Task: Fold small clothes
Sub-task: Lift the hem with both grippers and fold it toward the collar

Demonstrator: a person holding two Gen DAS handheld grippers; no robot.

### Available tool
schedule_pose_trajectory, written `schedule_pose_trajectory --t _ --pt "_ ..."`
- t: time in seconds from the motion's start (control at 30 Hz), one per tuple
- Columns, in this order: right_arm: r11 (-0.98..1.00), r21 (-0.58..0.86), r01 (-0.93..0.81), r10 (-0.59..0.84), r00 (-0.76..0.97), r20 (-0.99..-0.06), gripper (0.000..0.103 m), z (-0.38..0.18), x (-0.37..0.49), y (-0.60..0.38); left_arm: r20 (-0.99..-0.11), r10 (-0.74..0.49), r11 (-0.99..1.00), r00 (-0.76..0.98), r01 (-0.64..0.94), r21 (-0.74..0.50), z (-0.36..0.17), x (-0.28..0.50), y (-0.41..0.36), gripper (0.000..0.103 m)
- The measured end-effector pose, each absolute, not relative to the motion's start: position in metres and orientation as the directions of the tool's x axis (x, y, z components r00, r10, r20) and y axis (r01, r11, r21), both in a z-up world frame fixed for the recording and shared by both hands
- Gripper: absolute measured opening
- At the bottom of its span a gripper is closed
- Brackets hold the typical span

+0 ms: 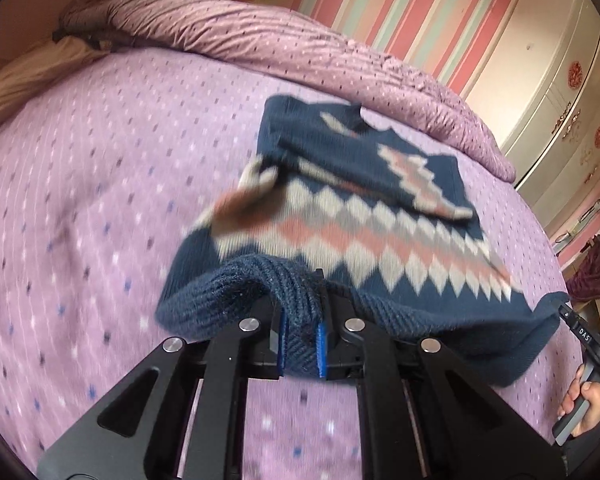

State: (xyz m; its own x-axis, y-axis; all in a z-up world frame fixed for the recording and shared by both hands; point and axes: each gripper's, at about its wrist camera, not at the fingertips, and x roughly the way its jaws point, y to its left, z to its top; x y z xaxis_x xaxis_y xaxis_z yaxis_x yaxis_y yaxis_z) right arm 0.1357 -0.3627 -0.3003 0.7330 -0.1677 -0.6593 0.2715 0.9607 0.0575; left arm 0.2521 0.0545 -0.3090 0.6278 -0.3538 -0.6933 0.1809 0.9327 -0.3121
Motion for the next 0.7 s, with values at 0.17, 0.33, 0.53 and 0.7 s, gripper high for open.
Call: schedule_pose_trajectory --t 0.17,0.33,0.53,0.7 --pt "0.965 0.048 0.259 -0.177 0.770 -0.613 0.006 -0.277 0.184 -0.373 -0.653 -0.346 0.936 0.673 0.204 -0.286 -0.285 0.300 0.044 0.009" --pt "0.969 0.021 0.247 -0.192 0.802 -0.566 0.006 -0.256 0.245 -0.386 -0.618 -0.328 0.944 0.714 0.223 -0.244 -0.263 0.356 0.026 0.009" --pt "0.972 -0.006 0.234 -0.201 0.823 -0.531 0.006 -0.249 0.328 -0.397 -0.580 -0.293 0.956 0.760 0.240 -0.169 -0.247 0.422 0.002 0.009" --pt "0.972 -0.007 0.237 -0.205 0.826 -0.525 0.006 -0.251 0.382 -0.414 -0.573 -0.269 0.962 0.774 0.238 -0.131 -0.251 0.479 -0.008 0.009"
